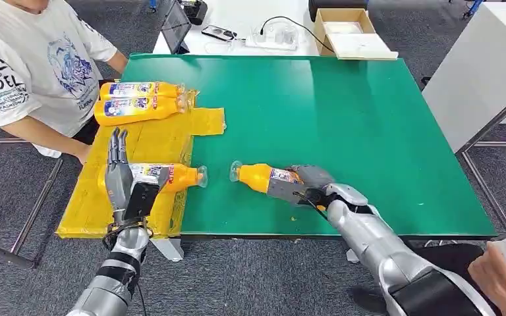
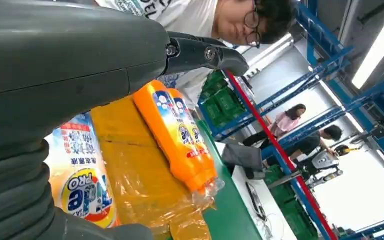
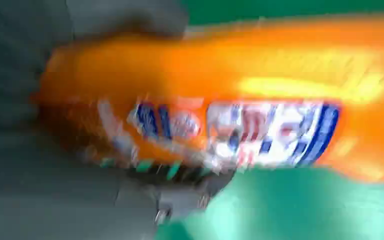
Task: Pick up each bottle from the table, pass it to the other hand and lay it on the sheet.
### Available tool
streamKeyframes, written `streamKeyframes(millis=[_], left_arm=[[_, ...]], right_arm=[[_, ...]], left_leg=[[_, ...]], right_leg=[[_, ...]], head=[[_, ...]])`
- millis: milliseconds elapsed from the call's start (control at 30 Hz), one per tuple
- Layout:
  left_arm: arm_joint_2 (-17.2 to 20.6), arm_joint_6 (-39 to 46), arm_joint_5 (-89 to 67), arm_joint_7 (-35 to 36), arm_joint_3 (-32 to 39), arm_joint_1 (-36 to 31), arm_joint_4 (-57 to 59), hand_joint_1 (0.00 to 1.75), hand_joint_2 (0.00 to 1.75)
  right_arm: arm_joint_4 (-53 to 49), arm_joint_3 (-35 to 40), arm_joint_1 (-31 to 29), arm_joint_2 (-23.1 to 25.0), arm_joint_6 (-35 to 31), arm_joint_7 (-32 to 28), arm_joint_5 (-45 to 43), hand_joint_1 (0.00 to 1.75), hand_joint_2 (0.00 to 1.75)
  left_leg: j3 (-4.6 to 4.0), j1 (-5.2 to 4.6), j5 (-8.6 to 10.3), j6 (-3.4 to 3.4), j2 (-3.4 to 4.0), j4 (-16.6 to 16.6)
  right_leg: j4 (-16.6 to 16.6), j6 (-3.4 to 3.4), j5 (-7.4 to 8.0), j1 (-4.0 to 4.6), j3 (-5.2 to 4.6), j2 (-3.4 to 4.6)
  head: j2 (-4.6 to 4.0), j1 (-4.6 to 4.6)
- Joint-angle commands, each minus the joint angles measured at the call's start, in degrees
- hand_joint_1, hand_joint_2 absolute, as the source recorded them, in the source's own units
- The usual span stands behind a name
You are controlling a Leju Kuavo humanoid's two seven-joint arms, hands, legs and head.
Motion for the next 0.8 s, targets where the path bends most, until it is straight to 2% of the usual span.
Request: streamKeyframes(millis=[33, 300, 367, 433, 500, 567, 600, 700, 800], left_arm=[[-1.3, -0.1, -0.6, 0.2, -1.5, -0.1, 0.0, 0.0, 1.75], [-1.3, -0.1, -0.5, 0.2, -1.5, -0.2, 0.1, 0.0, 1.75], [-0.8, -0.2, 2.4, 0.2, -3.6, -0.3, -0.1, 0.0, 1.75], [-1.1, -3.1, 6.9, 0.2, -4.8, -0.3, -0.7, 0.0, 1.75], [-3.1, -12.7, 13.1, 0.2, -4.0, -1.0, -0.1, 0.0, 1.75], [-4.6, -21.8, 17.6, 2.2, -4.7, -1.5, -0.3, 0.0, 1.75], [-5.0, -27.4, 20.6, 3.9, -5.2, -1.4, -0.9, 0.0, 1.75], [-5.3, -35.4, 24.4, 6.2, -7.2, -0.9, -2.4, 0.0, 1.75], [-4.5, -47.3, 31.7, 9.6, -9.5, 0.2, -5.1, 0.0, 1.75]], right_arm=[[-24.7, -12.5, 14.4, 4.0, -15.5, -1.4, -4.3, 1.75, 1.75], [-24.9, -12.8, 14.5, 3.7, -15.4, -1.3, -4.3, 1.75, 1.75], [-26.5, -16.6, 15.5, 5.6, -21.6, -6.3, -5.1, 1.75, 1.75], [-31.6, -19.4, 17.6, 7.0, -27.6, -8.7, -4.0, 1.75, 1.75], [-38.7, -22.6, 20.7, 8.7, -34.0, -13.1, -3.8, 1.75, 1.75], [-43.5, -24.5, 23.0, 9.3, -37.5, -16.0, -3.0, 1.75, 1.75], [-44.5, -25.4, 23.6, 9.6, -38.1, -17.0, -3.3, 1.75, 1.75], [-44.7, -26.0, 24.2, 9.4, -38.7, -19.3, -2.8, 1.75, 1.75], [-41.4, -26.4, 23.9, 9.5, -38.4, -22.7, -2.3, 1.75, 1.75]], left_leg=[[0.15, 0.07, -0.16, -0.03, 0.16, 0.0], [-0.24, 0.02, -0.07, 0.0, 0.02, 0.0], [-0.21, 0.0, -0.1, 0.0, 0.08, 0.0], [-0.12, 0.02, -0.16, -0.01, 0.14, 0.0], [-0.38, -0.02, -0.03, -0.03, -0.04, 0.0], [-0.35, -0.02, -0.06, -0.01, -0.17, 0.0], [-0.29, 0.02, -0.13, -0.01, -0.22, 0.1], [-0.22, 0.02, -0.17, 0.01, -0.19, 0.1], [-0.18, 0.01, -0.19, 0.01, -0.07, 0.1]], right_leg=[[0.0, -0.18, -0.09, 0.11, 0.15, 0.07], [0.0, -0.08, -0.06, 0.05, -0.25, -0.03], [0.0, -0.1, -0.07, 0.01, -0.22, 0.01], [0.0, -0.17, -0.11, 0.04, -0.13, 0.02], [0.0, -0.09, -0.05, -0.01, -0.38, -0.12], [0.1, -0.13, -0.13, -0.01, -0.31, -0.22], [0.1, -0.16, -0.2, 0.04, -0.2, -0.29], [0.1, -0.16, -0.21, 0.05, -0.14, -0.26], [0.1, -0.17, -0.19, 0.04, -0.12, -0.16]], head=[[0.0, -0.02], [0.0, -0.04], [0.0, -0.02], [0.0, -0.04], [0.0, -0.02], [0.0, -0.04], [0.0, -0.04], [0.0, -0.04], [0.0, -0.04]])
